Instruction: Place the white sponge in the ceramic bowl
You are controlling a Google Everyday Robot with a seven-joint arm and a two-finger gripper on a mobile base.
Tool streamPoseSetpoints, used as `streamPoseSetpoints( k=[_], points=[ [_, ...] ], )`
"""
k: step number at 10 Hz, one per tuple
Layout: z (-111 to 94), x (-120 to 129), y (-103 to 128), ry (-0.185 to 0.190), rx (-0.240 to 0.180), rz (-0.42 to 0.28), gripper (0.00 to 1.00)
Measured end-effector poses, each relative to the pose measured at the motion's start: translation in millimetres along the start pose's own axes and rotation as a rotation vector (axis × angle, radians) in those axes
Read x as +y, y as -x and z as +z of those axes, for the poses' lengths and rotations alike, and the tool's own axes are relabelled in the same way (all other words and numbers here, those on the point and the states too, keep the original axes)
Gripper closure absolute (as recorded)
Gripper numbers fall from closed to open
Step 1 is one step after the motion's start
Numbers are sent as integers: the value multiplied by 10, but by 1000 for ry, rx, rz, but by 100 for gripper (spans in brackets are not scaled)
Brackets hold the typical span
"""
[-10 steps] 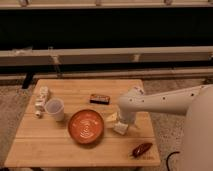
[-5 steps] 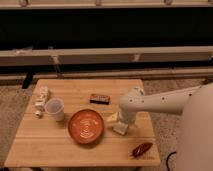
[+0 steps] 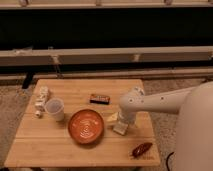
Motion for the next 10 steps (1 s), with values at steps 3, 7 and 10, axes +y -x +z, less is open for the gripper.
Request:
streamPoseSetpoints(
  k=[3, 7, 10],
  points=[
    [26, -18, 3, -6, 6, 6, 21],
    [42, -42, 1, -11, 13, 12, 62],
    [14, -50, 5, -12, 16, 11, 87]
  ],
)
